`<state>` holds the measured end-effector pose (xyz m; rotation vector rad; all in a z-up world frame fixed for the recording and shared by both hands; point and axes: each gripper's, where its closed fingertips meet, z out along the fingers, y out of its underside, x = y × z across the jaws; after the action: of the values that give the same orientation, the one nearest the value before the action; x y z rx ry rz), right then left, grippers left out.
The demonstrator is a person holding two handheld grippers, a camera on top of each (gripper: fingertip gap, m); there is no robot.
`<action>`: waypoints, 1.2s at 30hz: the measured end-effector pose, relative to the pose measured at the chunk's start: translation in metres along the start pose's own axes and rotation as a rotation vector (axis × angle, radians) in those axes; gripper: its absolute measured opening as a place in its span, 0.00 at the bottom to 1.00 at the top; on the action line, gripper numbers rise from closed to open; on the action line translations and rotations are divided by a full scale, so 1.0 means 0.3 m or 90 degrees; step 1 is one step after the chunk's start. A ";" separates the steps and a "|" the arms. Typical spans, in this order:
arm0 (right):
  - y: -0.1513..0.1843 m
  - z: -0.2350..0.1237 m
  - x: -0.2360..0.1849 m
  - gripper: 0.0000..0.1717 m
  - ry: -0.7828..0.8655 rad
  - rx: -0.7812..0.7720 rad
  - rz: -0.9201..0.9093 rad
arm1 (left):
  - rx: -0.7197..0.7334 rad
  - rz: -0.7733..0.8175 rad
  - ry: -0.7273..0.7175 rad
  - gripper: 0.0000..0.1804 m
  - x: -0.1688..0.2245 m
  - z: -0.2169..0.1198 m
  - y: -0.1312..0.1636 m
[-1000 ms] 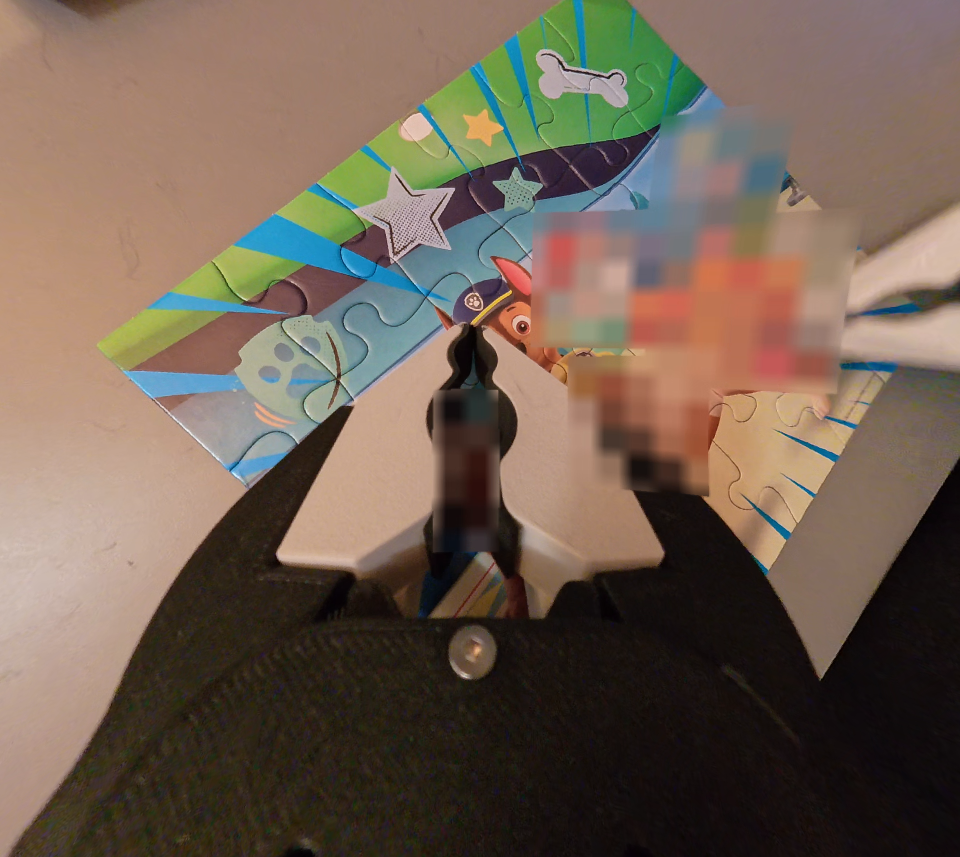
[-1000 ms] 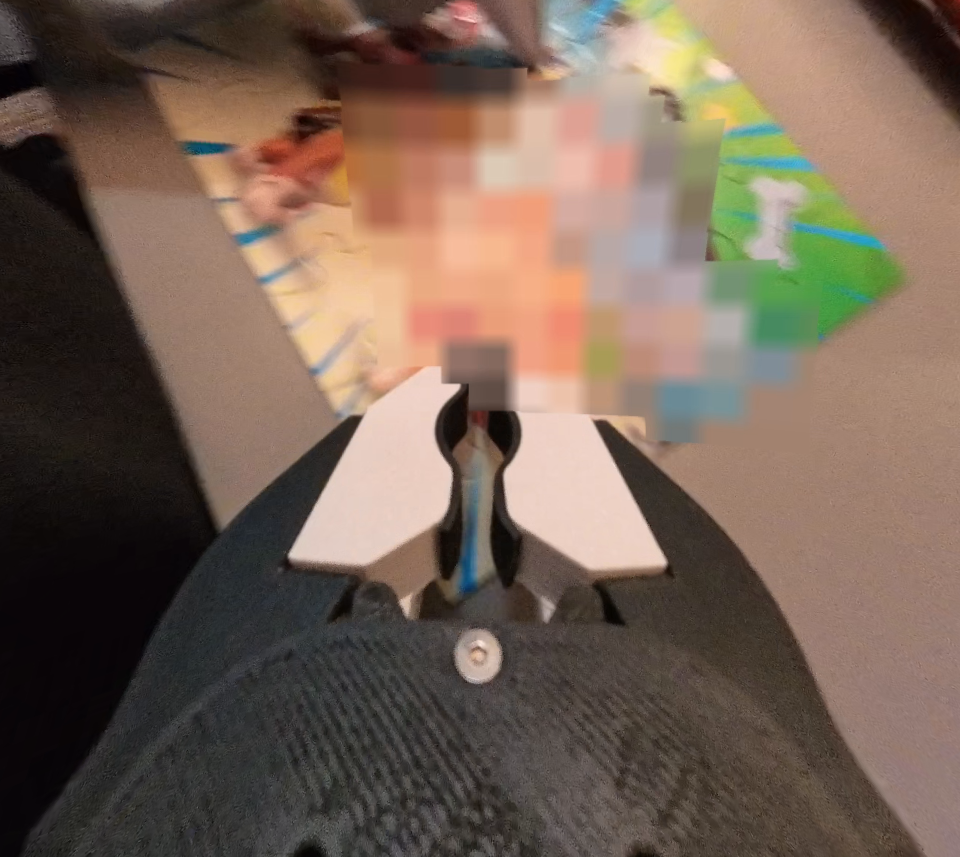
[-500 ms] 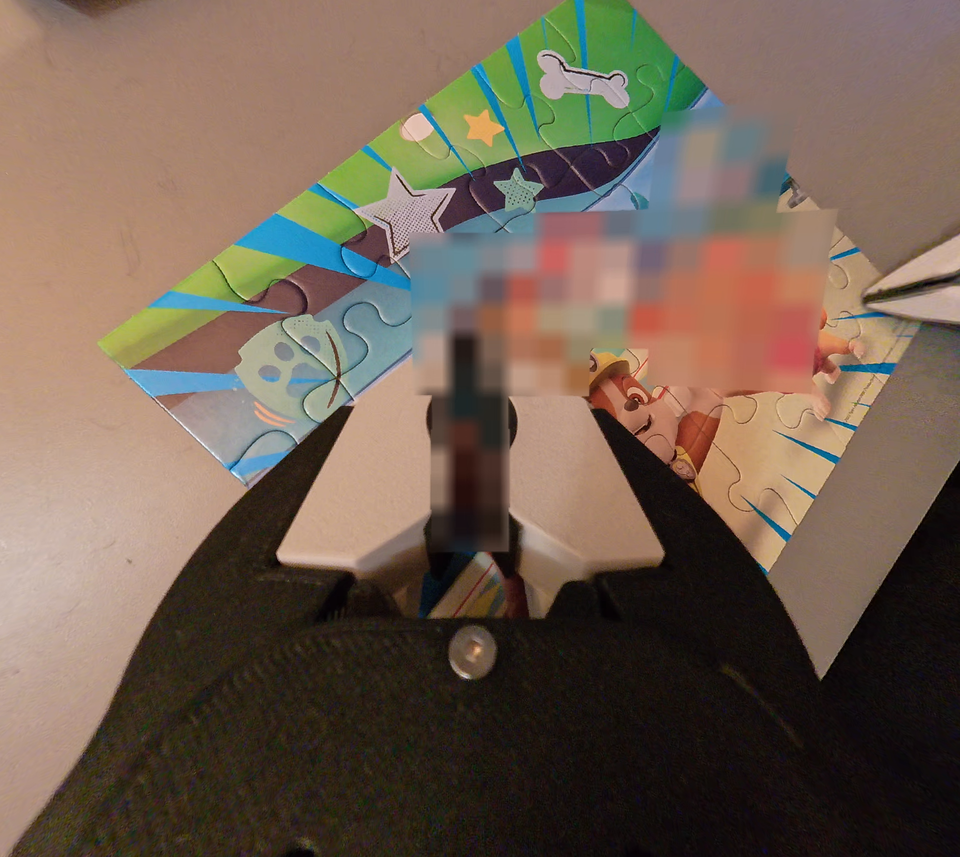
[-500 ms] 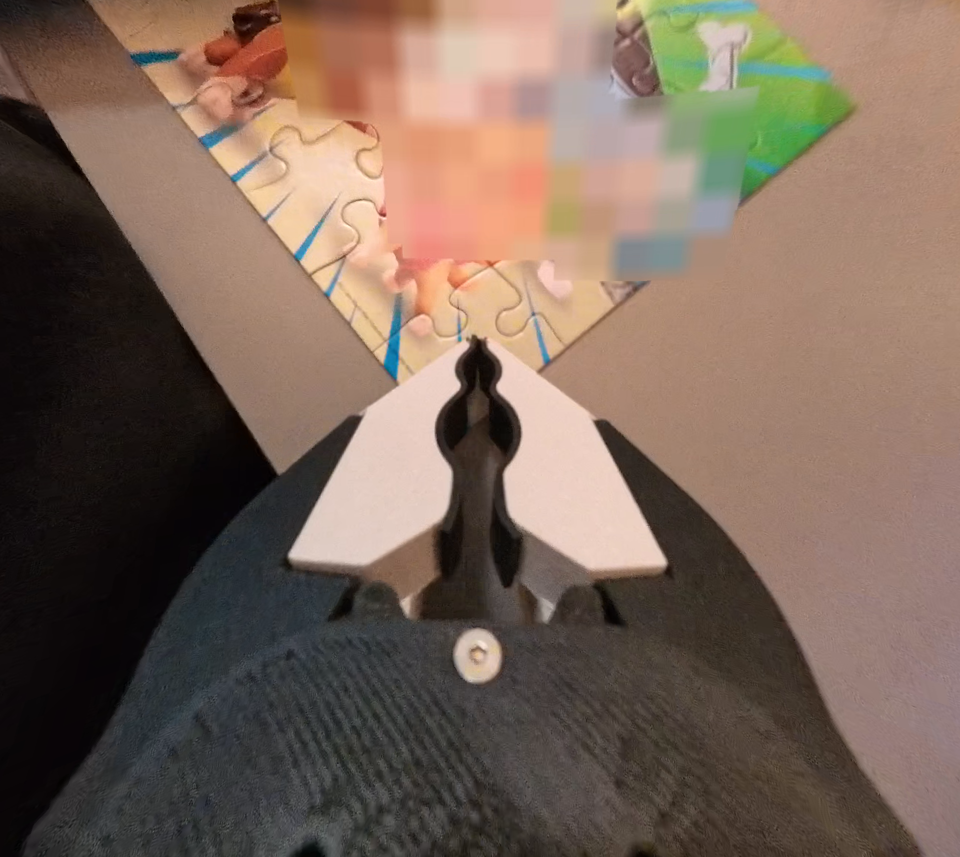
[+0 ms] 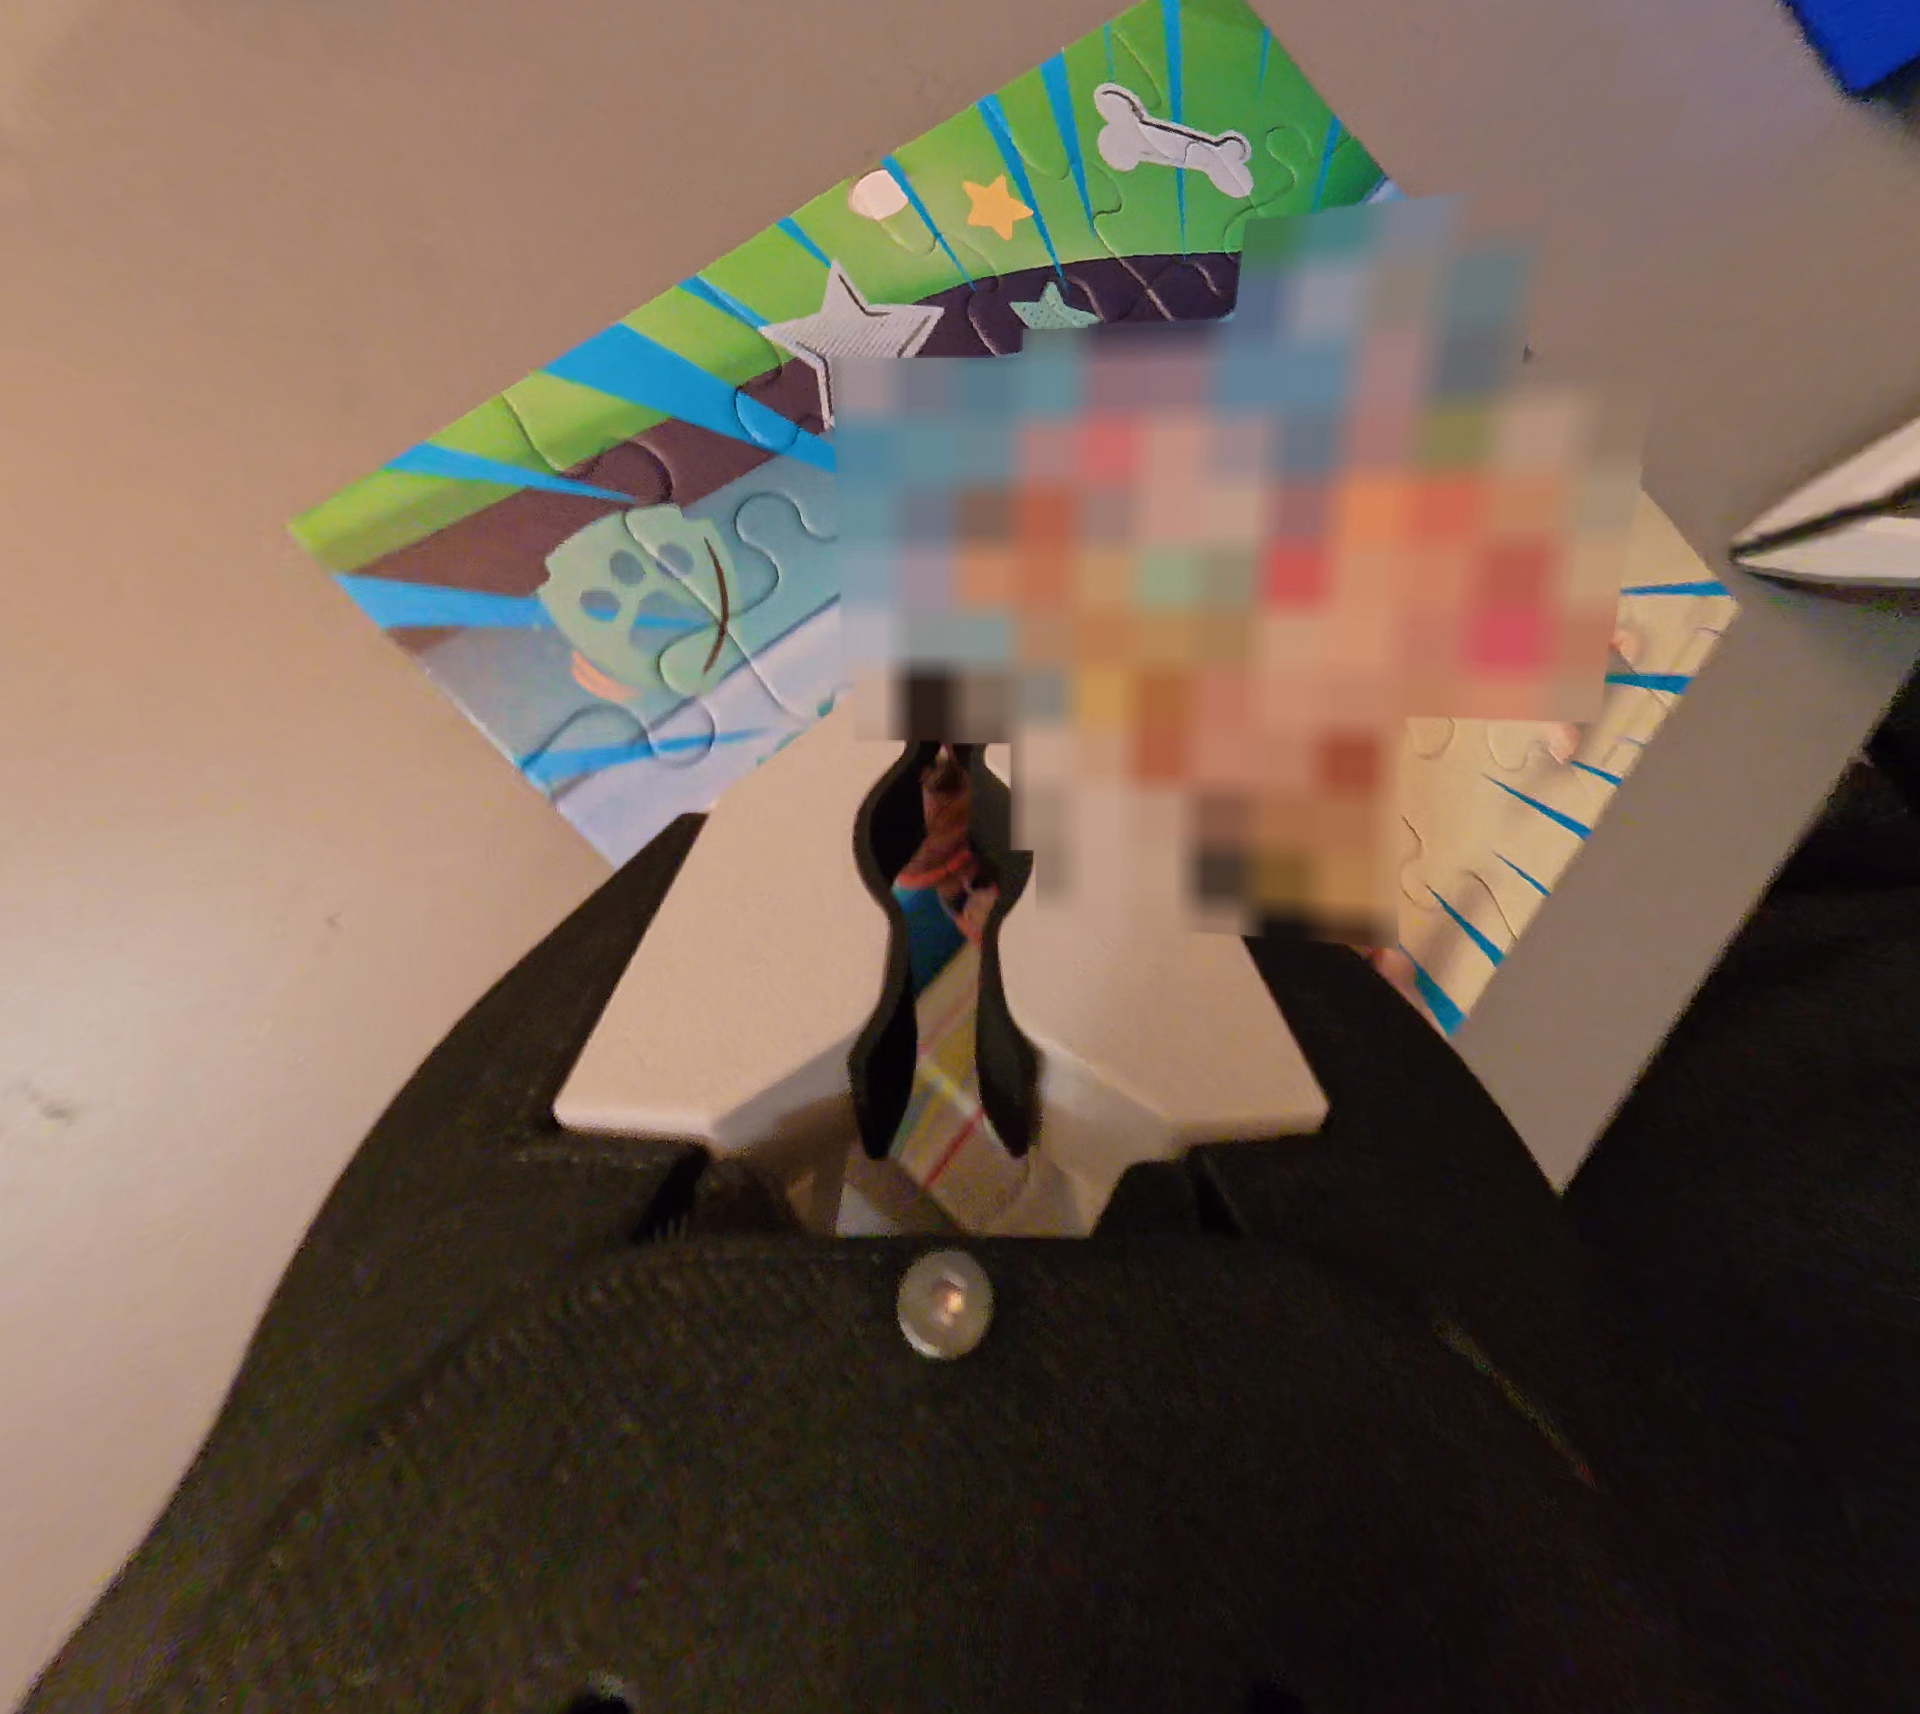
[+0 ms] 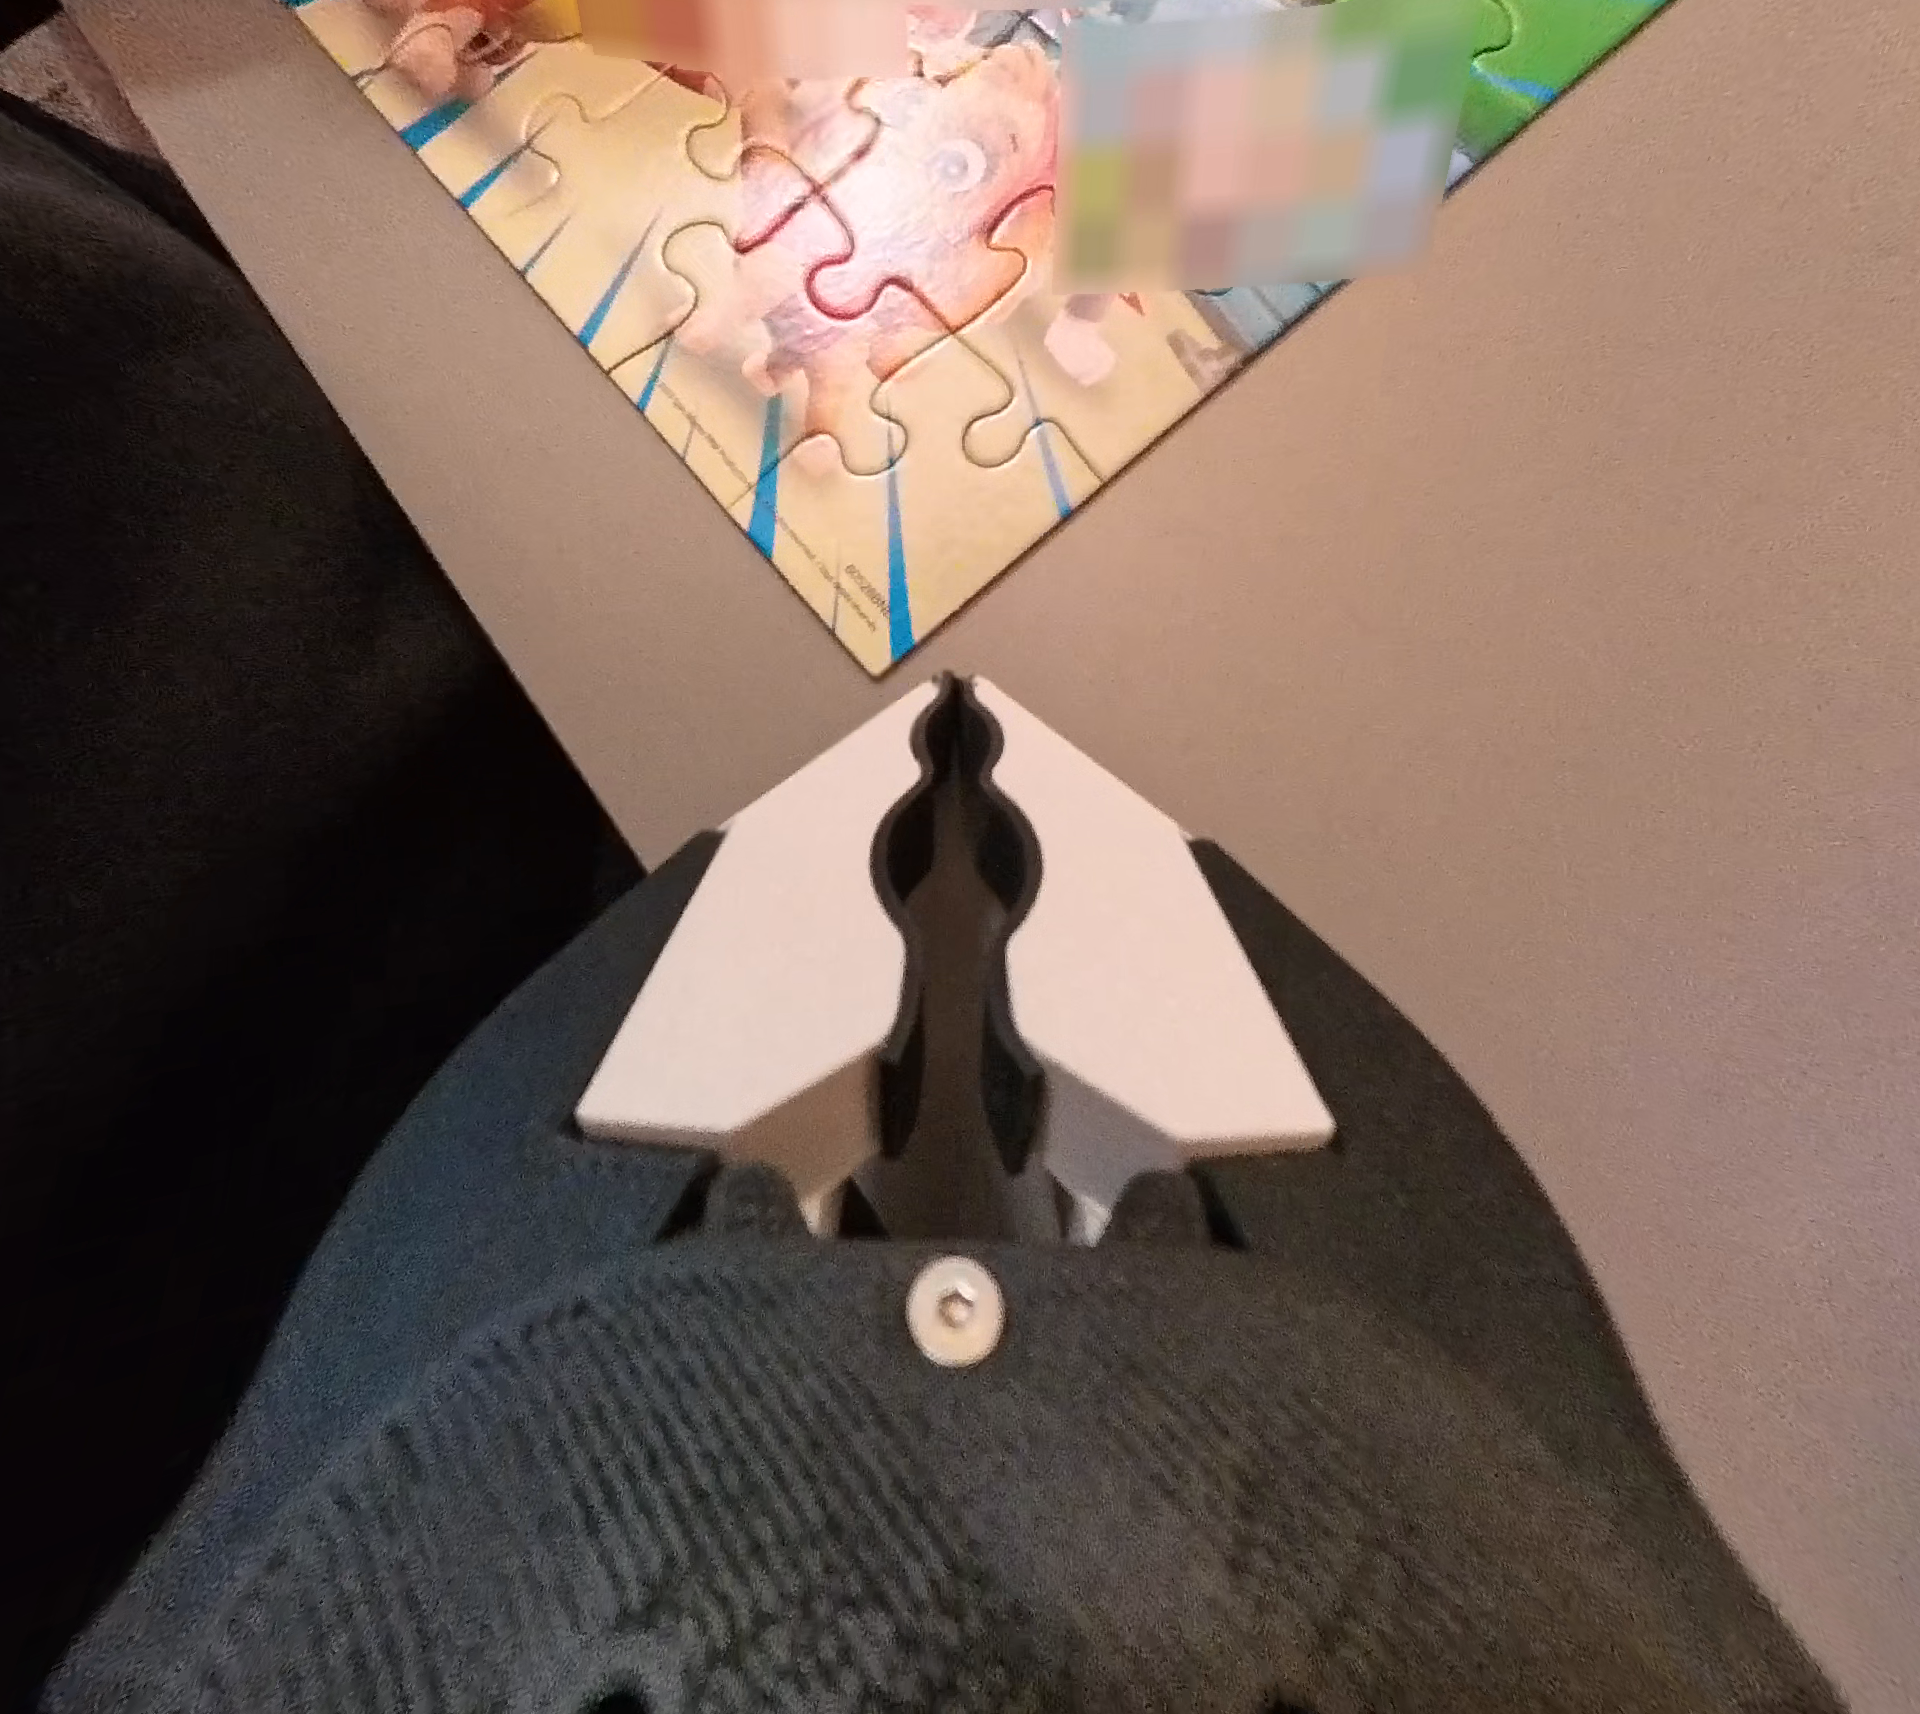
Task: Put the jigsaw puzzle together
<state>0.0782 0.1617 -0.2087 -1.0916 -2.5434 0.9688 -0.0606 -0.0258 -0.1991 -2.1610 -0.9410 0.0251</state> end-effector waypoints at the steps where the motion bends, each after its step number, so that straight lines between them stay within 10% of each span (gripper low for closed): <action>1: 0.000 0.000 -0.007 0.00 -0.006 0.004 -0.002 | 0.007 0.002 0.019 0.00 0.012 -0.027 0.011; 3: 0.000 0.000 -0.018 0.01 -0.019 0.010 -0.013 | 0.019 0.031 0.070 0.00 0.054 -0.086 0.045; 5: 0.000 -0.003 -0.037 0.07 -0.050 0.015 -0.031 | 0.044 0.095 0.124 0.30 0.114 -0.143 0.087; 14: -0.029 0.015 -0.006 0.32 -0.094 0.066 -0.099 | 0.029 0.143 0.066 0.51 0.084 -0.237 0.275; 24: -0.050 0.046 0.050 0.50 -0.110 0.061 -0.177 | 0.013 0.181 0.047 0.54 0.071 -0.216 0.316; 36: -0.084 0.073 0.000 0.43 -0.125 0.081 -0.188 | -0.006 0.220 0.069 0.50 0.115 -0.192 0.312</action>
<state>0.0547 0.1381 -0.2093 -0.5911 -2.6493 1.1833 0.0396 -0.0816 -0.2106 -2.2851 -0.4991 0.0715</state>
